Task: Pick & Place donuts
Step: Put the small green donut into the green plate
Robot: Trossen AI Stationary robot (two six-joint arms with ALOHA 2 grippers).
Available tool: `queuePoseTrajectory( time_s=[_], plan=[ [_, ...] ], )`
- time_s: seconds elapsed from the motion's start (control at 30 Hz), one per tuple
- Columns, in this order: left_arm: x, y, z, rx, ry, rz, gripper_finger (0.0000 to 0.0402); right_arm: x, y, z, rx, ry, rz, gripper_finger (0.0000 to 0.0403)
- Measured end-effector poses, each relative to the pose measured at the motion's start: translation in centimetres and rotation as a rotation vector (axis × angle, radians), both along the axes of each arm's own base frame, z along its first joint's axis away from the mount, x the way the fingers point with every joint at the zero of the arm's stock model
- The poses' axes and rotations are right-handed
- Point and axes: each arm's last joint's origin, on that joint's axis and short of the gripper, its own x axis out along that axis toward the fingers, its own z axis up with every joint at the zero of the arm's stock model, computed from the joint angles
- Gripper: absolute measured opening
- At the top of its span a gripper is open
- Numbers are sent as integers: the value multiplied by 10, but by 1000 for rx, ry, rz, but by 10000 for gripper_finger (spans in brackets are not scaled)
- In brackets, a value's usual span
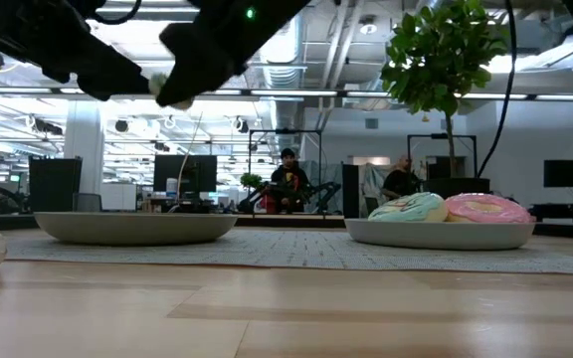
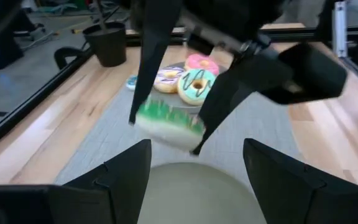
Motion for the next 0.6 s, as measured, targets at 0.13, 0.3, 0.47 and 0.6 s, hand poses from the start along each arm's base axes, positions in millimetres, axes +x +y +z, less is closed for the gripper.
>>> queuePoseTrajectory(
  time_s=[0.13,0.3,0.47,0.6],
  plan=[
    [0,2,0,17,-9,67,248,-1,1,-3,0,21,-4,178],
    [-1,4,1,11,-25,154,248,-2,3,-2,-7,23,2,176],
    [-1,4,1,-57,-41,176,255,-2,2,-3,-7,23,2,176],
    [-1,5,0,-80,-50,213,278,-1,3,-2,-6,10,2,176]
  ],
)
